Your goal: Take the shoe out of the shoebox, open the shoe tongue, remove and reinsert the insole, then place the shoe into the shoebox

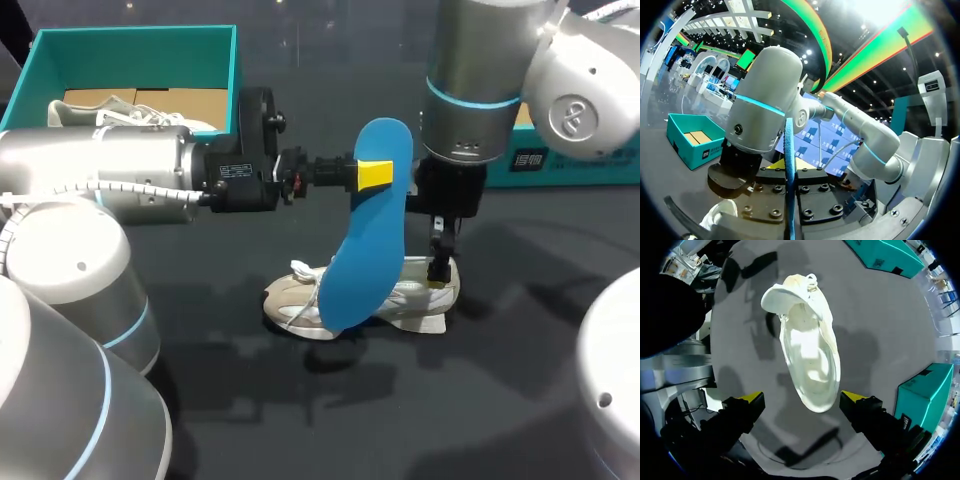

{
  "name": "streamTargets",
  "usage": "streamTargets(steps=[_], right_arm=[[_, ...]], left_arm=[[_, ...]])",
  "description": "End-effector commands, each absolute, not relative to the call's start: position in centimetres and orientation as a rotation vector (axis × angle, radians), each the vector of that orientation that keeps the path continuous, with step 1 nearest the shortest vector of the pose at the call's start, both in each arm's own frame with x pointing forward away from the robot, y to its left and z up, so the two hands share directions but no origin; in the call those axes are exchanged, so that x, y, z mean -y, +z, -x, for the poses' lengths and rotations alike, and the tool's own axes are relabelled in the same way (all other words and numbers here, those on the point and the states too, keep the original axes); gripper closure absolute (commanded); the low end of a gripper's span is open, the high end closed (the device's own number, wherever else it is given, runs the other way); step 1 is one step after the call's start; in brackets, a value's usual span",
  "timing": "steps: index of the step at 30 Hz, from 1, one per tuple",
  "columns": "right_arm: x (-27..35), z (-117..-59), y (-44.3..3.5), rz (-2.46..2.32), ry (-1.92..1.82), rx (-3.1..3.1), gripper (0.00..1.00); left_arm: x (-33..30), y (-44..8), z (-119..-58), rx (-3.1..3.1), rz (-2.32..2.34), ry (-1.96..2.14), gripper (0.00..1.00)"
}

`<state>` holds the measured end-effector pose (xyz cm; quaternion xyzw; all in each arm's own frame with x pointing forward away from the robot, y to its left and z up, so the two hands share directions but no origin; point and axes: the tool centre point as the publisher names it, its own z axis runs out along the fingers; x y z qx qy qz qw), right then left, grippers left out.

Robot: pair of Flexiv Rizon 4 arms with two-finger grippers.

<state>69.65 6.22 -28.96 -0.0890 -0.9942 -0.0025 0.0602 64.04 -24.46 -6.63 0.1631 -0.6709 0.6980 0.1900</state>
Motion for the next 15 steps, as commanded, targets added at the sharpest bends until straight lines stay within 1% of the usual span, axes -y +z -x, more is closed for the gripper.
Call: streamTargets(steps=[1, 15], right_arm=[[-6.8, -69.8, -29.1, 0.258, 0.036, 3.022, 0.00], [-7.7, -73.6, -29.2, 0.118, 0.032, 3.081, 0.00]], left_arm=[[24.5, -6.7, -63.9, 1.883, -0.459, 1.965, 1.00], [24.5, -6.7, -63.9, 1.883, -0.459, 1.965, 1.00]])
